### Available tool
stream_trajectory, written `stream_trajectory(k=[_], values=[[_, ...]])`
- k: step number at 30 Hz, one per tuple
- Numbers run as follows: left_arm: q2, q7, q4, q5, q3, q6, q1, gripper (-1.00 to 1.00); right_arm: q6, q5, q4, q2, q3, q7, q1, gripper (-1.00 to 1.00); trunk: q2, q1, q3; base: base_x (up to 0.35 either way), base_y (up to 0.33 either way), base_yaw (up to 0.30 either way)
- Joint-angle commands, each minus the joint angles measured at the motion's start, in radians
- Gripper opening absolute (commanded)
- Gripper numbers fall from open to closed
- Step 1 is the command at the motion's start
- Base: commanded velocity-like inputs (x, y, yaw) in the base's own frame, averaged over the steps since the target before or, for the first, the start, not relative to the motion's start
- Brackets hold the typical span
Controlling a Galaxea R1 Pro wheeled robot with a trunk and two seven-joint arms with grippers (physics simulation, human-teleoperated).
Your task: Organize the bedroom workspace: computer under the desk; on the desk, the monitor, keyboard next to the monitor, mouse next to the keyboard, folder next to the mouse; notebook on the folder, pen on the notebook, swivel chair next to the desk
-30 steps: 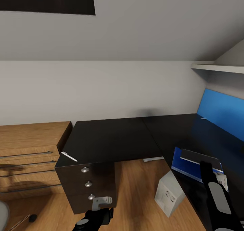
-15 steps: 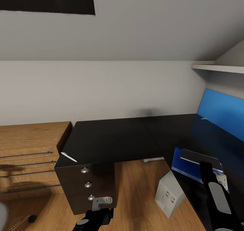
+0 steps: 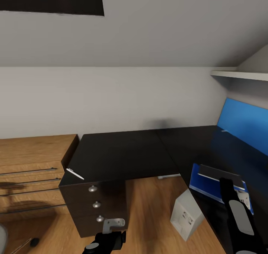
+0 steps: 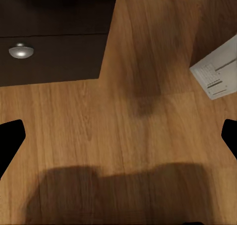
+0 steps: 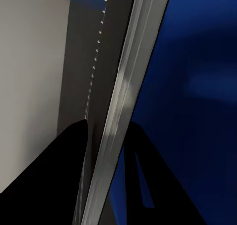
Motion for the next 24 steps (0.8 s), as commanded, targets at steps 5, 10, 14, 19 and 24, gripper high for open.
stream_trajectory(k=[5,10,14,19,24], values=[[0.0,0.01,-0.001,0.01,-0.002,0.002,-0.001,1.0,0.001,-0.008,-0.002,0.001,0.0,-0.006,-0.001,-1.0,-0.001,0.0,-0.001,0.112,0.0,0.0],[0.0,0.01,-0.001,0.011,-0.002,0.002,-0.001,1.0,0.001,-0.008,-0.002,0.0,0.0,-0.006,-0.001,-1.0,-0.001,0.0,-0.001,0.014,0.0,0.0],[0.0,0.01,-0.001,0.011,-0.002,0.002,-0.001,1.0,0.001,-0.008,-0.002,0.0,0.0,-0.007,-0.001,1.0,-0.001,0.0,-0.001,0.001,0.0,0.0],[0.0,0.01,-0.001,0.011,-0.002,0.002,-0.001,1.0,0.001,-0.007,-0.002,0.0,0.0,-0.006,-0.001,1.0,-0.001,0.0,-0.001,0.0,0.0,0.0],[0.0,0.01,-0.001,0.011,-0.002,0.002,-0.001,1.0,0.001,-0.006,-0.003,0.0,0.001,-0.006,-0.001,1.0,-0.001,0.0,-0.001,0.0,0.0,0.0]])
